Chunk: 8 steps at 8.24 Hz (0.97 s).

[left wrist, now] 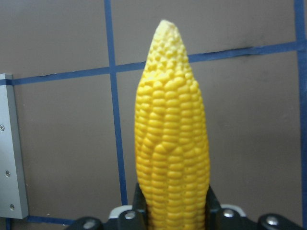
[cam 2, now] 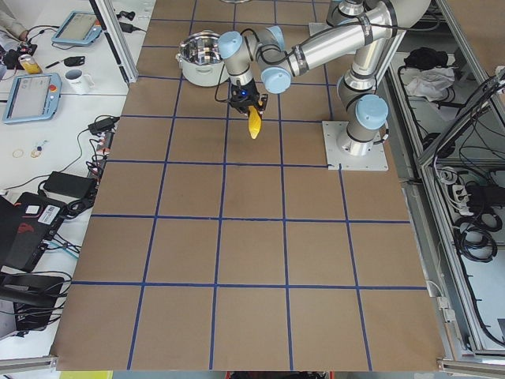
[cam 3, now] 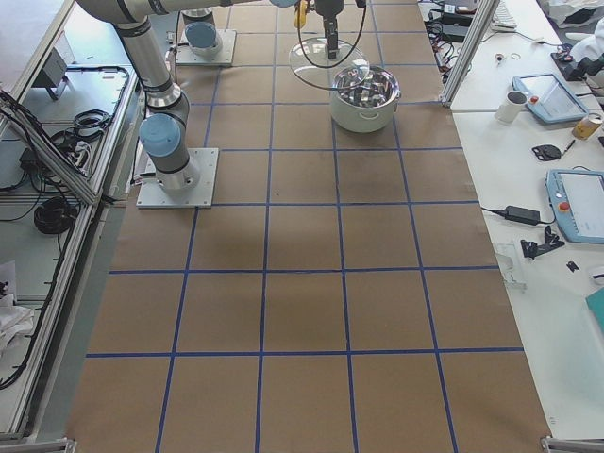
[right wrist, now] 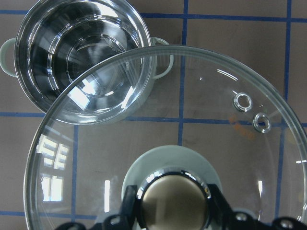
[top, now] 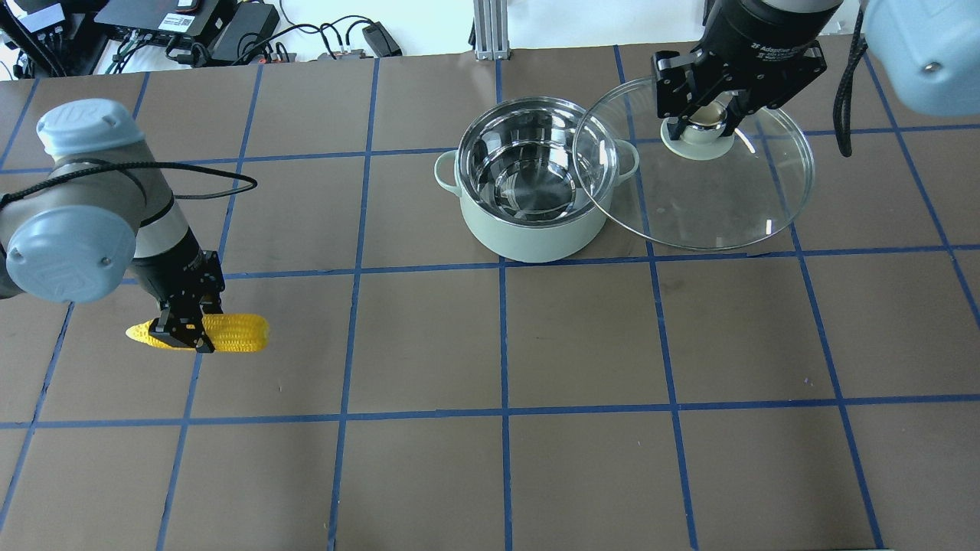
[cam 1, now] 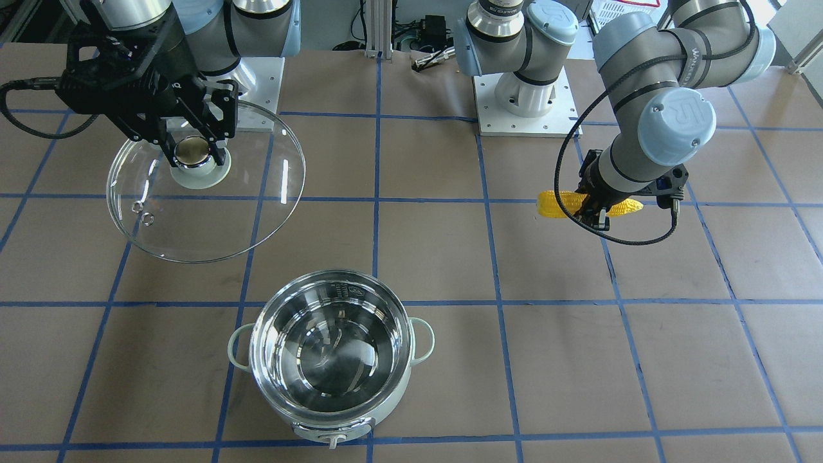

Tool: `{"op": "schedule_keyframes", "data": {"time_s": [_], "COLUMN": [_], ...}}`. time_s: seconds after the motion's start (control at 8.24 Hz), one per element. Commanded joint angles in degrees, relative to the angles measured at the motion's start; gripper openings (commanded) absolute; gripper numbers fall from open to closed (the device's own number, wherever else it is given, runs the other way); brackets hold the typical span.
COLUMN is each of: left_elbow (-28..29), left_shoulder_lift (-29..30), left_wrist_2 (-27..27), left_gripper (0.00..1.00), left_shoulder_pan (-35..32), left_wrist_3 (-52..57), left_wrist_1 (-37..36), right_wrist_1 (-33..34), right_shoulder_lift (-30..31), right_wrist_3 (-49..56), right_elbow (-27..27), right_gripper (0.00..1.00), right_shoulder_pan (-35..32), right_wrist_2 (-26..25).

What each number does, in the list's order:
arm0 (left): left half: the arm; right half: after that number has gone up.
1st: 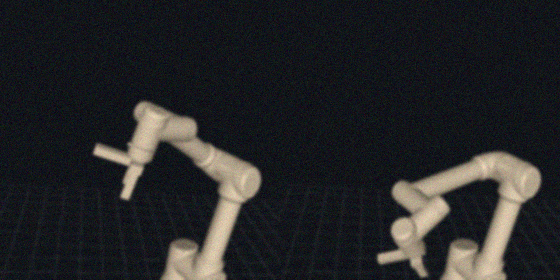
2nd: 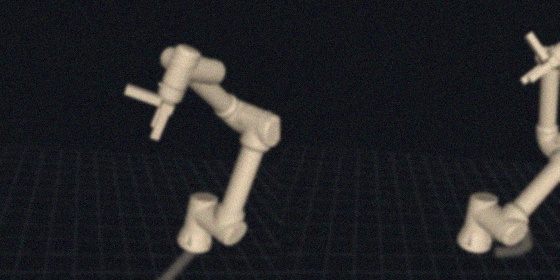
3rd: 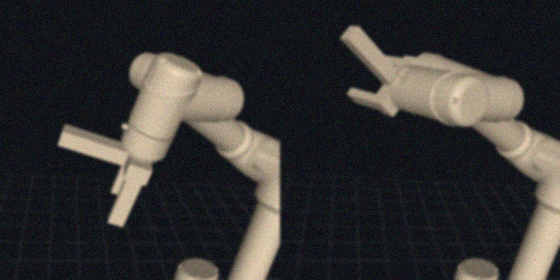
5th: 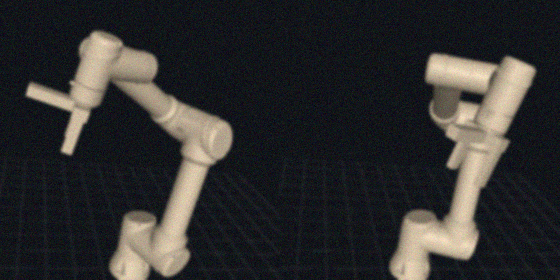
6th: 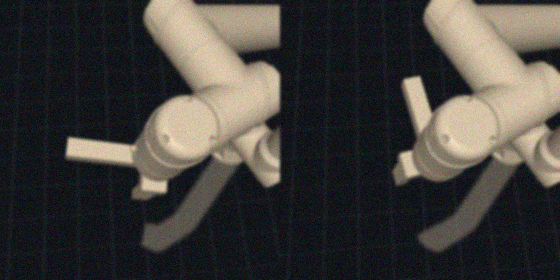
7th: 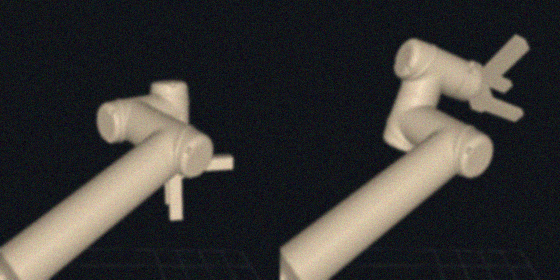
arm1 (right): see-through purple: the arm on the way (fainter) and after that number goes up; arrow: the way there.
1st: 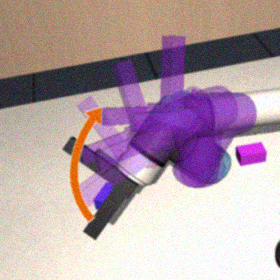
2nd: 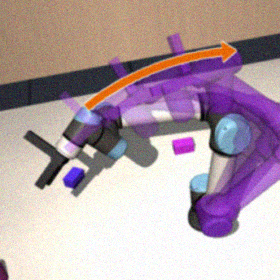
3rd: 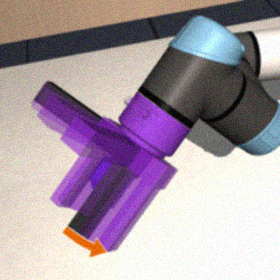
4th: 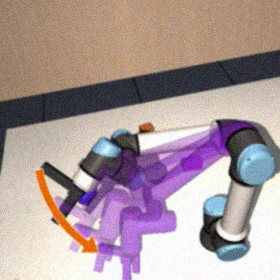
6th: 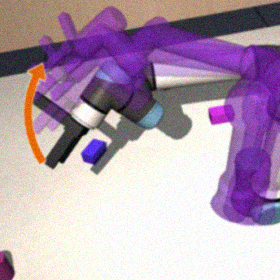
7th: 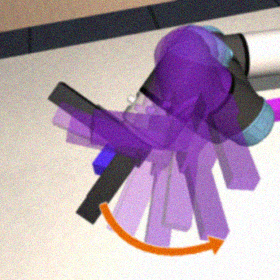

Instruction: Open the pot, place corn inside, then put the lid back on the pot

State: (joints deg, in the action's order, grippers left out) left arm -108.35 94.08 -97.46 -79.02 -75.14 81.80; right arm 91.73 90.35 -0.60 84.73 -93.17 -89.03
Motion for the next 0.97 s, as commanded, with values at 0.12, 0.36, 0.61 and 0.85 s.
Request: {"op": "schedule_keyframes", "data": {"time_s": [0.12,0.36,0.61,0.85], "left_elbow": [12.9,24.2,35.2,40.3], "left_shoulder_lift": [2.3,8.4,15.7,18.8], "left_wrist_2": [5.0,7.4,7.4,7.7], "left_gripper": [0.0,0.0,0.0,0.0], "left_shoulder_pan": [-8.7,-11.1,-16.6,-18.7], "left_wrist_3": [-5.8,-11.0,-17.3,-21.9], "left_wrist_1": [1.4,4.7,5.0,6.3], "right_wrist_1": [0.0,0.0,-0.1,0.0], "right_shoulder_lift": [0.0,0.0,0.0,0.0], "right_wrist_3": [0.1,0.2,0.2,0.2], "right_elbow": [0.0,0.0,0.0,0.0], "right_gripper": [0.17,0.17,0.17,0.16], "right_shoulder_pan": [0.0,0.0,0.0,0.2], "right_wrist_2": [0.0,0.0,0.0,-0.1]}}
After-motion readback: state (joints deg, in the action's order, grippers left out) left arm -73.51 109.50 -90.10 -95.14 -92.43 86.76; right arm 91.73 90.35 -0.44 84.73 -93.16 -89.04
